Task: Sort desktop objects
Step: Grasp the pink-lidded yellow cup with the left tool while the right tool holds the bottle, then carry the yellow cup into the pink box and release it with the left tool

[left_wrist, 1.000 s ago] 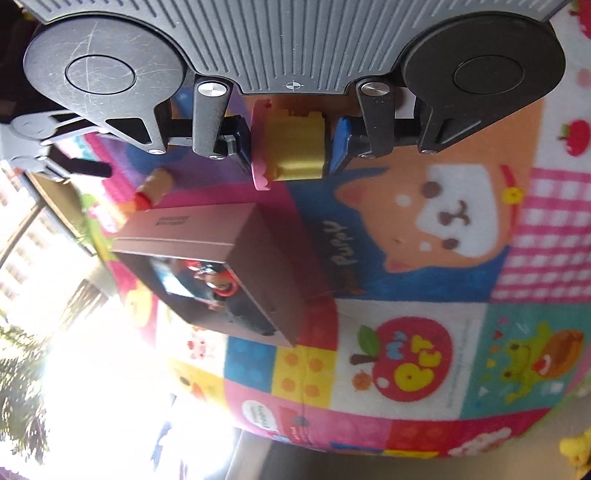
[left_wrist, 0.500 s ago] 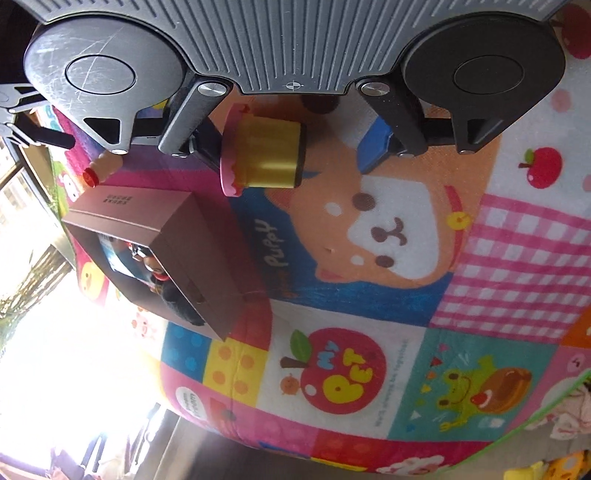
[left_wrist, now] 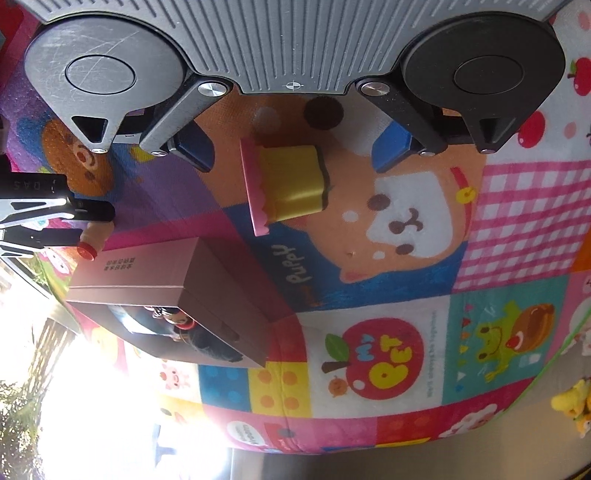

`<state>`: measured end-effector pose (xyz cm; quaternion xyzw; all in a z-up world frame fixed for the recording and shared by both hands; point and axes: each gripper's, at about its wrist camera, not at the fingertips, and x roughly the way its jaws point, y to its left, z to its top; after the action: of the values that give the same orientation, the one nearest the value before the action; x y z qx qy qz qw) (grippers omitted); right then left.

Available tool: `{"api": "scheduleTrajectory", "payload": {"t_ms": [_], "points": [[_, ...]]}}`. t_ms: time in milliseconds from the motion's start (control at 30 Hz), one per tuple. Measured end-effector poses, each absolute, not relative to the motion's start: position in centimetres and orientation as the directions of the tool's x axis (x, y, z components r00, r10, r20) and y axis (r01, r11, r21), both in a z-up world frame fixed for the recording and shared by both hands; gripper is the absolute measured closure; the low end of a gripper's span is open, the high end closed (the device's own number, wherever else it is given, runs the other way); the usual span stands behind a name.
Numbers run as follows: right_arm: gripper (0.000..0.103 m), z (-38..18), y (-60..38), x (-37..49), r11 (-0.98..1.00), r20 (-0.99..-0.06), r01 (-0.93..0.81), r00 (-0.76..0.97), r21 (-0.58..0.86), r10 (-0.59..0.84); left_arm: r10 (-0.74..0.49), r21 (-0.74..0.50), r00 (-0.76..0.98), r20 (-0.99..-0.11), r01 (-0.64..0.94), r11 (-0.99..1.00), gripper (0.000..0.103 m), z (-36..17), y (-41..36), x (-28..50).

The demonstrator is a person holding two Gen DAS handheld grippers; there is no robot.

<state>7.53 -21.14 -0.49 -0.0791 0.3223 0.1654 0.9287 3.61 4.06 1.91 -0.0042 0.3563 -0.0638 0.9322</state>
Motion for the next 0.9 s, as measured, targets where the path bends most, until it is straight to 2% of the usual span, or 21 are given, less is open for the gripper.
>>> {"api": "scheduleTrajectory", "payload": {"t_ms": [67,100,233,300,367,533,667,800,867,900], "points": [[0.050,-0.5,-21.0,7.9,0.934,-0.624,-0.355,0.739,-0.042,0.253,-0.124,-0.063,0.742,-0.659,0.111,0.992,0.007,2.0,4.0,3.7],[0.053,-0.5,-21.0,8.2,0.935,-0.628,-0.353,0.736,-0.040,0.251,-0.125,-0.064,0.742,-0.658,0.110,0.992,0.007,2.0,4.0,3.8],[0.054,-0.6,-20.9,8.6,0.936,-0.653,-0.350,0.717,-0.035,0.244,-0.115,-0.042,0.746,-0.655,0.116,0.992,0.007,2.2,3.4,3.9],[0.046,-0.6,-21.0,8.1,0.936,-0.650,-0.349,0.722,-0.045,0.238,-0.112,-0.034,0.747,-0.655,0.120,0.992,0.007,2.2,3.3,3.9],[0.033,-0.8,-21.2,7.7,0.938,-0.642,-0.342,0.733,-0.061,0.225,-0.109,-0.023,0.745,-0.658,0.125,0.992,0.007,2.3,3.2,3.8],[0.022,-0.8,-21.4,7.6,0.940,-0.644,-0.335,0.733,-0.061,0.219,-0.071,0.039,0.740,-0.668,0.131,0.991,0.007,2.3,3.7,3.7],[0.019,-0.8,-21.0,7.4,0.935,-0.643,-0.346,0.735,-0.080,0.217,-0.006,0.107,0.749,-0.663,0.102,0.989,0.006,2.4,5.0,3.8],[0.015,-0.8,-21.0,7.4,0.936,-0.639,-0.342,0.739,-0.083,0.213,0.165,0.230,0.771,-0.614,-0.026,0.973,0.006,2.7,6.8,3.9],[0.014,-0.8,-21.0,7.4,0.936,-0.641,-0.342,0.737,-0.083,0.212,0.185,0.207,0.772,-0.608,-0.070,0.976,0.006,3.1,8.0,3.9],[0.014,-0.8,-21.0,7.5,0.936,-0.642,-0.342,0.737,-0.084,0.212,0.139,0.156,0.779,-0.611,-0.053,0.986,0.006,3.4,8.4,3.6]]}}
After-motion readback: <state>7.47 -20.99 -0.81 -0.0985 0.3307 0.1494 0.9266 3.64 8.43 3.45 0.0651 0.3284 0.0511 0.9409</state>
